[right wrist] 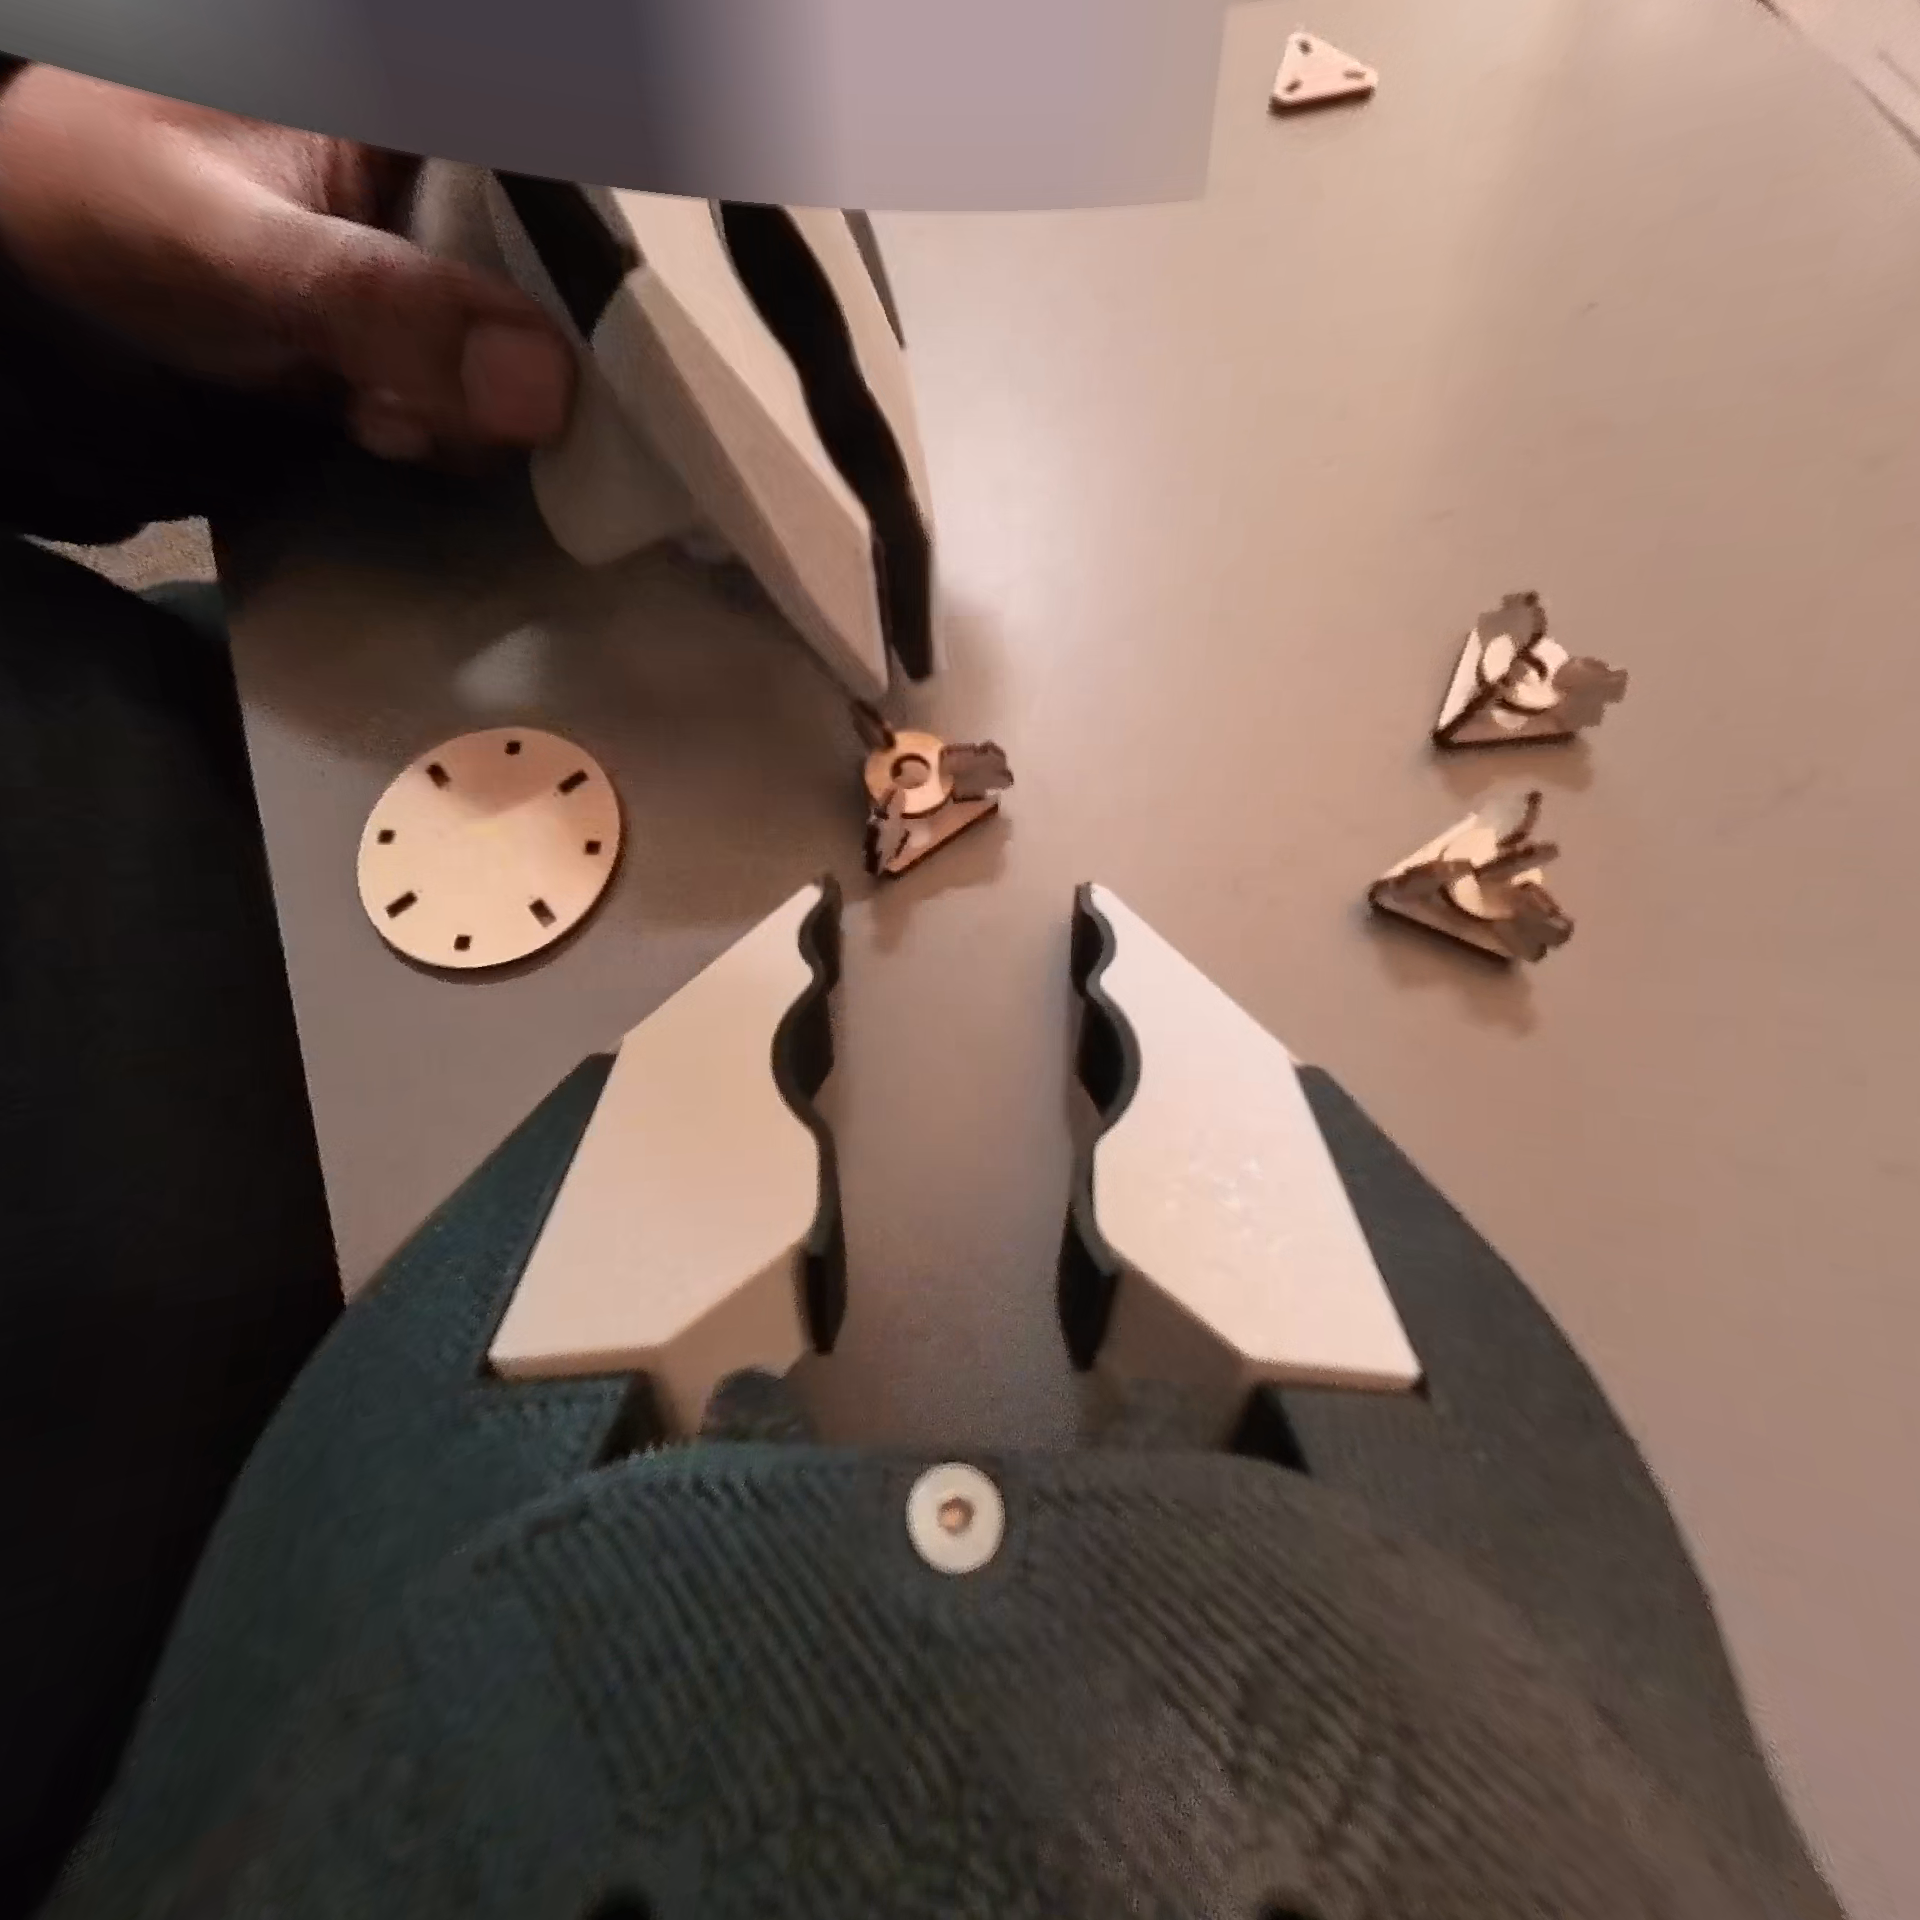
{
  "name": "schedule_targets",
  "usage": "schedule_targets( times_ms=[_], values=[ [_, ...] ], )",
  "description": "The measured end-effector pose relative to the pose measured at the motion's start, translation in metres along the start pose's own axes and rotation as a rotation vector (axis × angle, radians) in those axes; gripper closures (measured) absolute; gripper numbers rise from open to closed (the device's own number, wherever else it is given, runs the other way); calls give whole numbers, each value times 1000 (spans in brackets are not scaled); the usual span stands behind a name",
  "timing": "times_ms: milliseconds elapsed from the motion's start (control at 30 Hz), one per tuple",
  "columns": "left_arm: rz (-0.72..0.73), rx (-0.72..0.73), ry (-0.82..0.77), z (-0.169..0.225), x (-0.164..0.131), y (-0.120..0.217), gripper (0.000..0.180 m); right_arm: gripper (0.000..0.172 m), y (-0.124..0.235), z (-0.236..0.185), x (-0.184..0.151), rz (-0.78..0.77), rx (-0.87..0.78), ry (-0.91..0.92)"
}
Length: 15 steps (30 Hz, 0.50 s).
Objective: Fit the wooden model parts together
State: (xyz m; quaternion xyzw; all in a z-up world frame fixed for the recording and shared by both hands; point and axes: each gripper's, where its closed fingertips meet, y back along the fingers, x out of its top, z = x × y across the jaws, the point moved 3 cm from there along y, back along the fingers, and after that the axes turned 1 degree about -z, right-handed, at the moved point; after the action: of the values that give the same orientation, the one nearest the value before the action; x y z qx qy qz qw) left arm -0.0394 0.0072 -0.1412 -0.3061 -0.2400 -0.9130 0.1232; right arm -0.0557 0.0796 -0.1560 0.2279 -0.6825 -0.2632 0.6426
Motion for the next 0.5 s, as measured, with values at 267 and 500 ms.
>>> schedule_targets(
  times_ms=[267,500],
  values=[
    [68,34,-5,-2,6,6,180,146,1,-5,1,16,-31,-44],
    [110,60,-52,0,9,10,180,147,5,-14,3,45,-75,-20]
  ],
)
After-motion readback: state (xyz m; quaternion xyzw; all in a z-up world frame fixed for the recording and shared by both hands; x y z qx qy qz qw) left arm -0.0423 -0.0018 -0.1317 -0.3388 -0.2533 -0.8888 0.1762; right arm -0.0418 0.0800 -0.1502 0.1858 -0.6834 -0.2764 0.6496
